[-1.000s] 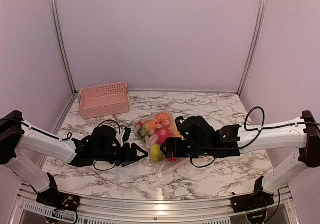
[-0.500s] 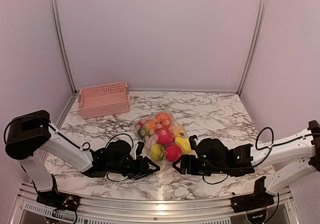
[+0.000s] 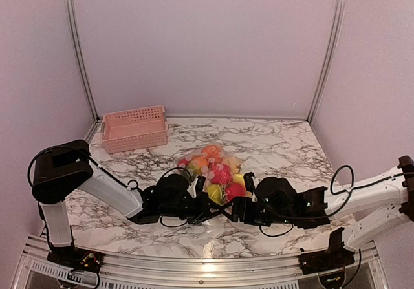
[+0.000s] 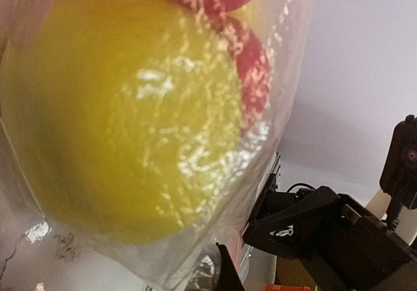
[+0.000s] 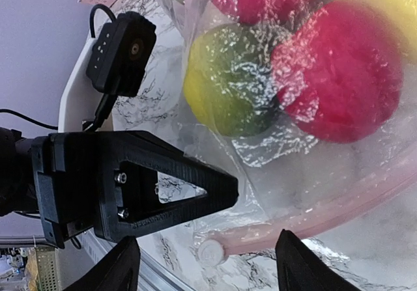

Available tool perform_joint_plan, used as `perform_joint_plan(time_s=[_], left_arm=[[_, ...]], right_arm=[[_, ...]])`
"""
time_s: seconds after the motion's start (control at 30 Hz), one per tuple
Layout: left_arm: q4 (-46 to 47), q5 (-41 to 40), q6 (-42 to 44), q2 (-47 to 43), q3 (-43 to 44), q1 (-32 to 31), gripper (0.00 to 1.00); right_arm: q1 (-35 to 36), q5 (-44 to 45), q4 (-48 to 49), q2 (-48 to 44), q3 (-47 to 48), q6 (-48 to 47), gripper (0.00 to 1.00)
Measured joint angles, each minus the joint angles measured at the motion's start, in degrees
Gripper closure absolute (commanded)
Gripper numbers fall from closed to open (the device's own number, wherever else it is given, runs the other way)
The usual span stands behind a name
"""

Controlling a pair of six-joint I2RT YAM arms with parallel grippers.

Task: Open the zip-top bag and remove the fake food
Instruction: Unzip the zipper food storage bag at the center of the board.

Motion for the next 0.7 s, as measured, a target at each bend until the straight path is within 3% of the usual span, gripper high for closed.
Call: perform_joint_plan(time_s=[0.4,0.7], left_arm=[[2.9,6.5,-0.6,4.1,5.5,4.9,1.0],[6.0,9.1,-2.6,6.3,5.7,4.9,1.0]], right_arm=[[-6.3,-3.9,7.6,-1.6,-7.2,4.4,0.42],[-6.7,-6.4,14.0,-2.4,-8.7,8.0,0.51]])
